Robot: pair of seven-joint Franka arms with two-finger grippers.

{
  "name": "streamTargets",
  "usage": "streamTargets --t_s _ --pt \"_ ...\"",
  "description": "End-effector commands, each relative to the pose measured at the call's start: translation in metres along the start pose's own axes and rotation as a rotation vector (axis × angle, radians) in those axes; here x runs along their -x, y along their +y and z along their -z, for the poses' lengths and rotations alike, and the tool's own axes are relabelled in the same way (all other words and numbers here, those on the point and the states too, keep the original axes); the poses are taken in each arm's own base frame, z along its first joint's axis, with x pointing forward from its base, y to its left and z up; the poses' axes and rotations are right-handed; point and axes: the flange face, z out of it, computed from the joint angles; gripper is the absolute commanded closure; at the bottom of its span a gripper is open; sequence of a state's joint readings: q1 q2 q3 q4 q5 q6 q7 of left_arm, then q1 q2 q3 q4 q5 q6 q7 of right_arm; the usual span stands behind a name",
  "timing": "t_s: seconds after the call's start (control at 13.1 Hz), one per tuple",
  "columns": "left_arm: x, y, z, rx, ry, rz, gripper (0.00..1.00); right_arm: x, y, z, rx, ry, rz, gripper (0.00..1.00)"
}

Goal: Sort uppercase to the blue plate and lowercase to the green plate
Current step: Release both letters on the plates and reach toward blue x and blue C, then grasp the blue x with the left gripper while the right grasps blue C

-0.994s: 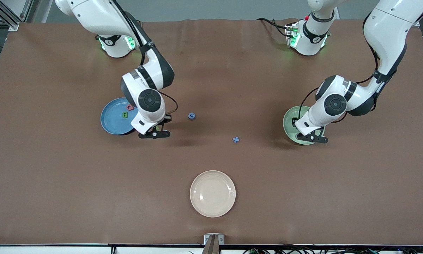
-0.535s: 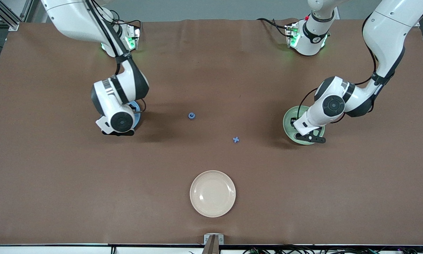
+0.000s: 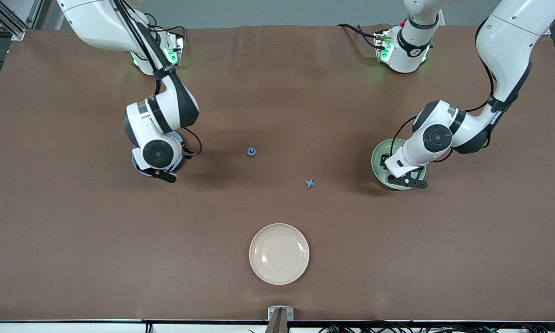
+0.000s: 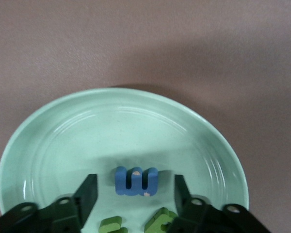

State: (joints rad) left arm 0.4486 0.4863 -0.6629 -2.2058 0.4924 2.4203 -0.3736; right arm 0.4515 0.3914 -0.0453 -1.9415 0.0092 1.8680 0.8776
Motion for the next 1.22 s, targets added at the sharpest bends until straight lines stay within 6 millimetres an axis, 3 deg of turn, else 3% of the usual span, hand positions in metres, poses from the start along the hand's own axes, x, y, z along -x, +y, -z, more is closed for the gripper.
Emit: streamTargets --t_s 0.0,0.31,0.54,0.61,0.99,1.15 --pt "-0.005 0.012 0.023 -0.025 0.048 0.048 0.01 0.035 -0.032 0.02 -0.142 0.022 -0.14 0.0" --pt "-0.017 0.053 0.055 -0.041 0.036 0.211 0.01 0.098 -0.093 0.013 -0.316 0.134 -0.156 0.0" --pt "-0.032 0.104 0.062 0.009 0.056 0.381 0.01 0.125 -0.113 -0.012 -0.401 0.181 -0.143 0.0" --pt "-0.039 0.13 0.064 0.032 0.066 0.438 0.01 0.132 -0.118 -0.02 -0.408 0.192 -0.129 0.0" --pt "-0.076 0.207 0.044 0.105 0.052 0.659 0.01 0.156 -0.138 -0.061 -0.427 0.217 -0.125 0.0" --pt "-0.085 0.227 0.036 0.089 0.073 0.689 0.02 0.162 -0.146 -0.078 -0.426 0.23 -0.116 0.0"
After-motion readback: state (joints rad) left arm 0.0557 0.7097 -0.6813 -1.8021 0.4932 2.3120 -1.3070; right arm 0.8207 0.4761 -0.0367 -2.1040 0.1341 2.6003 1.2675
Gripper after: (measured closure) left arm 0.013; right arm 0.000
